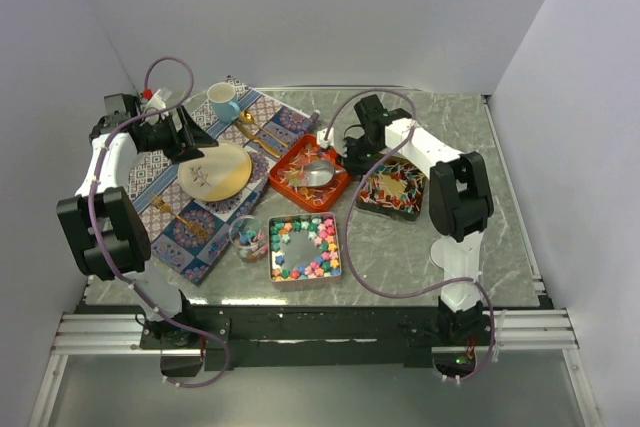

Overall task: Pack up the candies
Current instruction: Scoop the fake candies from the storage box.

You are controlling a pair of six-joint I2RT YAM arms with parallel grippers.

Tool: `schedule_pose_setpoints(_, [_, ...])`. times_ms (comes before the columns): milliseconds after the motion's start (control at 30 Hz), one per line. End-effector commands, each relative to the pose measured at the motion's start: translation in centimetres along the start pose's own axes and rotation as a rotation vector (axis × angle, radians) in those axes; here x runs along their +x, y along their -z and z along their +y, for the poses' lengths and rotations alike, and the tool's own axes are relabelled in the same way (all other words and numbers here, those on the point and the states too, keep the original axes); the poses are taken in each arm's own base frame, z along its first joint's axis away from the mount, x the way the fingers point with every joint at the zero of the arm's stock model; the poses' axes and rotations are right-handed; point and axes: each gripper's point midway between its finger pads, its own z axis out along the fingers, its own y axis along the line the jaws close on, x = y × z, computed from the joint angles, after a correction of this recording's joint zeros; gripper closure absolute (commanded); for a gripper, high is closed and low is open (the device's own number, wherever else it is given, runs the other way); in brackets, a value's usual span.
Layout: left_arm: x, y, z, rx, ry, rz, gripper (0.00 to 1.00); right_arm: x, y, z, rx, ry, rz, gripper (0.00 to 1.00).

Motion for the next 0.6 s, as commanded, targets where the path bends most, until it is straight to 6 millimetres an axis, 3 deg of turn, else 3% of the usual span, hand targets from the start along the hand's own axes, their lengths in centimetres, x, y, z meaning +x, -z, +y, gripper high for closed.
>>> schedule_pose_setpoints(0, [-1.2, 0.3, -0.2, -0.008, -0.072, -0.019, 0.20, -1.4, -0.4, 0.7, 0.009, -0.058, -0.120, 1.00])
schedule_pose_setpoints(300, [-1.0, -0.5, 0.6, -0.001, -0.074, 0.004, 0.20, 0.8, 2.1, 0.3, 0.053, -0.147, -0.160, 1.00])
schedule_pose_setpoints(433, [-1.2, -0.6, 0.0, -0.005, -0.103, 0.003, 0.19, 0.9, 3.6, 0.3, 0.081, -0.145, -0.186, 1.00])
schedule_pose_setpoints(567, [-0.7, -0.5, -0.2, -0.014, -0.114, 0.009, 0.19, 1.0, 3.6, 1.4, 0.100, -0.164, -0.227, 1.00])
